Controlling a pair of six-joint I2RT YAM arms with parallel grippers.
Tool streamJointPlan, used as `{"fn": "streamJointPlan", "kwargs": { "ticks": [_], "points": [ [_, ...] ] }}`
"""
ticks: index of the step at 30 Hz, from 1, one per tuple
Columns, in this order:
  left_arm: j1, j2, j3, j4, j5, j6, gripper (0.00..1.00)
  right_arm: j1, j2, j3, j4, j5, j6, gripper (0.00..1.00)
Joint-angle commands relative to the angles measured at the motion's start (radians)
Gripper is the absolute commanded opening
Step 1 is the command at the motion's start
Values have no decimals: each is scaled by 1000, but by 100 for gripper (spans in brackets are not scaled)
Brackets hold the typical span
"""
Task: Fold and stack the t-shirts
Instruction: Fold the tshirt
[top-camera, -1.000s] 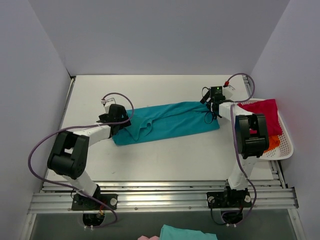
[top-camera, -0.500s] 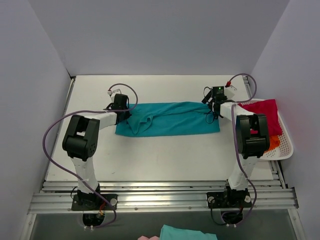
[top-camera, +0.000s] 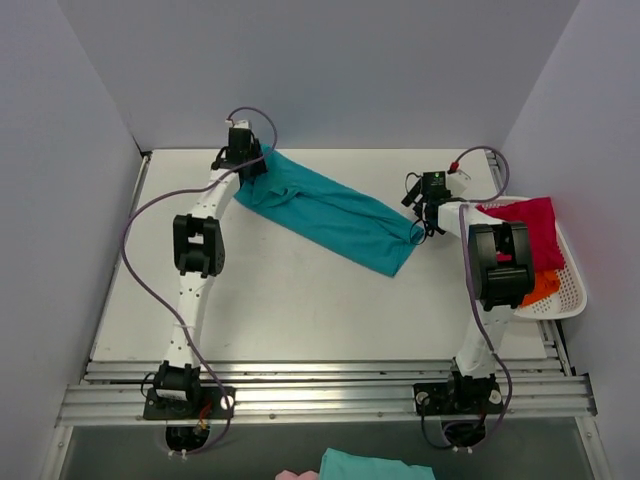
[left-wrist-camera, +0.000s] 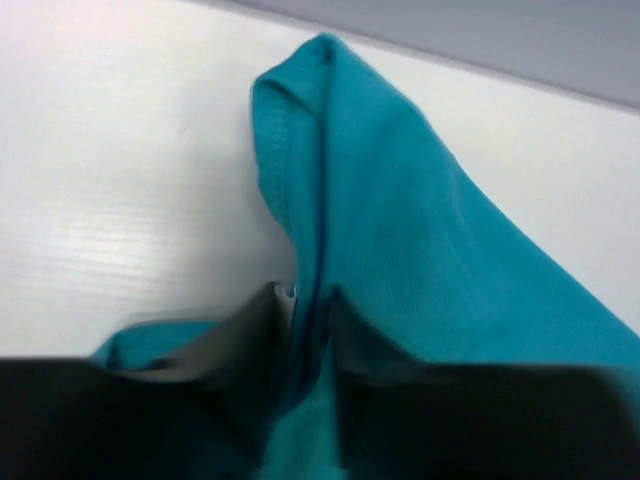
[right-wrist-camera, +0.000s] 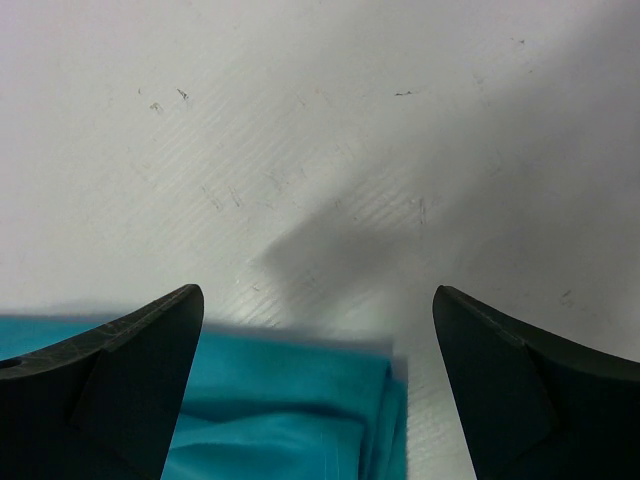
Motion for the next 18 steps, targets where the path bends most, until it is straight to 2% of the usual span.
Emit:
{"fn": "streamJointPlan", "kwargs": {
  "ticks": [1, 2, 4, 5, 6, 7, 8, 9, 10, 12, 16, 18],
  "points": [
    [19, 253, 445, -175, 241, 80, 51, -5, 15, 41, 1, 3, -7, 94],
    [20, 286, 592, -175, 302, 73, 93, -4, 14, 40, 2, 2, -8, 94],
    [26, 243, 575, -93, 342, 39, 94, -4, 12, 34, 10, 0, -8, 94],
    [32, 187, 416, -36, 355, 27, 94, -4, 14, 34, 10, -2, -10, 94],
    [42, 40, 300, 27, 332, 11, 94, -4, 14, 34, 10, 0, -10, 94],
    [43, -43, 174, 184, 306, 7, 94, -5, 14, 34, 10, -2, -8, 94],
    [48, -132, 50, 267, 277, 5, 94, -4, 15, 34, 10, -3, -11, 94],
    [51, -291, -171, 340, 219, 8, 94, -4, 14, 34, 10, -3, -10, 94],
    [52, -359, -260, 474, 194, 13, 94, -4, 12, 30, 12, -3, -8, 94],
    [52, -538, -433, 527, 122, 20, 94, -2, 7, 27, 16, -5, -8, 94],
    [46, -722, -549, 446, 22, 26, 94, 1, 3, 24, 12, -9, -7, 94],
    [39, -813, -621, 460, -15, 43, 94, 7, -8, 11, 12, -11, -3, 94]
  ]
}}
